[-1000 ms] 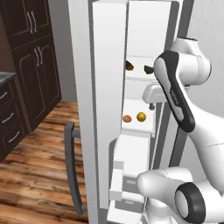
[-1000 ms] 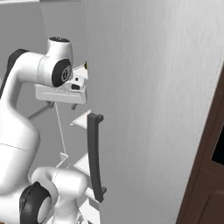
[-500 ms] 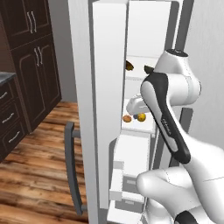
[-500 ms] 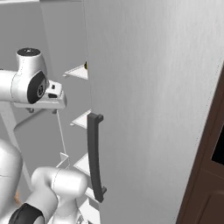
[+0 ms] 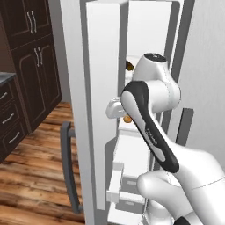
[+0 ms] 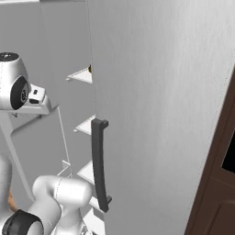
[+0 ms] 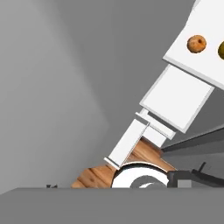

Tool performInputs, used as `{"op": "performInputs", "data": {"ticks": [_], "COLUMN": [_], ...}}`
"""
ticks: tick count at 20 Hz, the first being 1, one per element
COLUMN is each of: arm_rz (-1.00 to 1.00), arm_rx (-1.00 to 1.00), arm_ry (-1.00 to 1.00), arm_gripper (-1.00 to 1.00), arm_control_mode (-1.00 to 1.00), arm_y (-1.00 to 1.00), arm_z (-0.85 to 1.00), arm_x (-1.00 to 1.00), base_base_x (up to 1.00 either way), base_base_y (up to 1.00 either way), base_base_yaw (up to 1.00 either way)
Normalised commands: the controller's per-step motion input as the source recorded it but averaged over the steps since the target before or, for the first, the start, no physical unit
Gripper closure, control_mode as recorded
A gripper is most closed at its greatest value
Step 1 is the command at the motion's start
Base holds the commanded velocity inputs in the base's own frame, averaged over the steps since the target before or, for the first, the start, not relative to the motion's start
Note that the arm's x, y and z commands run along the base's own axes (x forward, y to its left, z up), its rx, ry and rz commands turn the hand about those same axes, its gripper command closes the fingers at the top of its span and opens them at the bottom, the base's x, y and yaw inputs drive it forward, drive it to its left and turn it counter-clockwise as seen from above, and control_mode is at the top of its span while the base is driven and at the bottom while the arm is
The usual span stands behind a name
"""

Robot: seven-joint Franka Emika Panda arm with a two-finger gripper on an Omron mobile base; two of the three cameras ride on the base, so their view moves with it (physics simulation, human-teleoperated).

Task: Take the sweet potato and kiwi from the highest rack and move them to the second highest rack where the lemon and tangerine are located, to maximize freezer space. Close the freezer door after rearranging.

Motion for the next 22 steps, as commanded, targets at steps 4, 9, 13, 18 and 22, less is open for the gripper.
{"op": "performInputs", "data": {"ticks": [4, 9, 13, 18, 22], "arm_rz": [0.0, -0.01, -0.14, -0.13, -0.07], "arm_rx": [0.15, 0.05, 0.03, 0.09, 0.04], "arm_ry": [-0.07, -0.17, -0.28, -0.04, -0.02], "arm_gripper": [-1.0, -1.0, -1.0, -1.0, -1.0], "arm_control_mode": [-1.0, -1.0, -1.0, -1.0, -1.0], "arm_y": [0.33, 0.01, -0.46, -0.48, -0.6], "arm_z": [0.01, 0.13, 0.53, 0.74, 0.48], "arm_x": [0.33, 0.03, -0.08, 0.1, 0.22], "base_base_x": [0.0, 0.0, 0.0, 0.0, 0.0], "base_base_y": [0.0, 0.0, 0.0, 0.0, 0.0], "base_base_yaw": [0.0, 0.0, 0.0, 0.0, 0.0]}}
